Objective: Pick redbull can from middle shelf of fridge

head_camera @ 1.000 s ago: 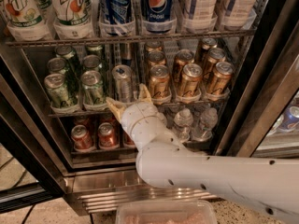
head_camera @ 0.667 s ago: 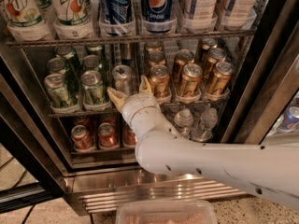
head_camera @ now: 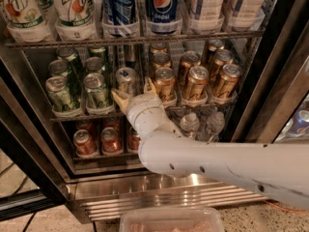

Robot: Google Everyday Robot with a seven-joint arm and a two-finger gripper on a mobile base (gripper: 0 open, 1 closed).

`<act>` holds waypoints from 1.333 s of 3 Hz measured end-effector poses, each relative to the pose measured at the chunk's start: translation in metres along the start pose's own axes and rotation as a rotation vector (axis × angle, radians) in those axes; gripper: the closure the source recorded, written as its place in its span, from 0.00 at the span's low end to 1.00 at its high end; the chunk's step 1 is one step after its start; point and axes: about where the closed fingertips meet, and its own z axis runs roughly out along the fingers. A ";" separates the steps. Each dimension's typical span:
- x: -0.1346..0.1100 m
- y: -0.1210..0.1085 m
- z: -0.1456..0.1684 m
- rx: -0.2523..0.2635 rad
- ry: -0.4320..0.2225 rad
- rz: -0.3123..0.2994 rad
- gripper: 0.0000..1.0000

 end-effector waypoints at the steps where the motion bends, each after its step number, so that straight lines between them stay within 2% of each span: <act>1: 0.000 0.000 0.000 0.000 0.000 0.000 0.56; 3: 0.000 0.000 0.000 0.000 0.000 0.000 0.99; 4: 0.000 0.000 0.000 0.000 0.000 0.000 1.00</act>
Offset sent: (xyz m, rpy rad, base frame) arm 0.0000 0.0000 0.0000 0.0000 0.0000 0.0000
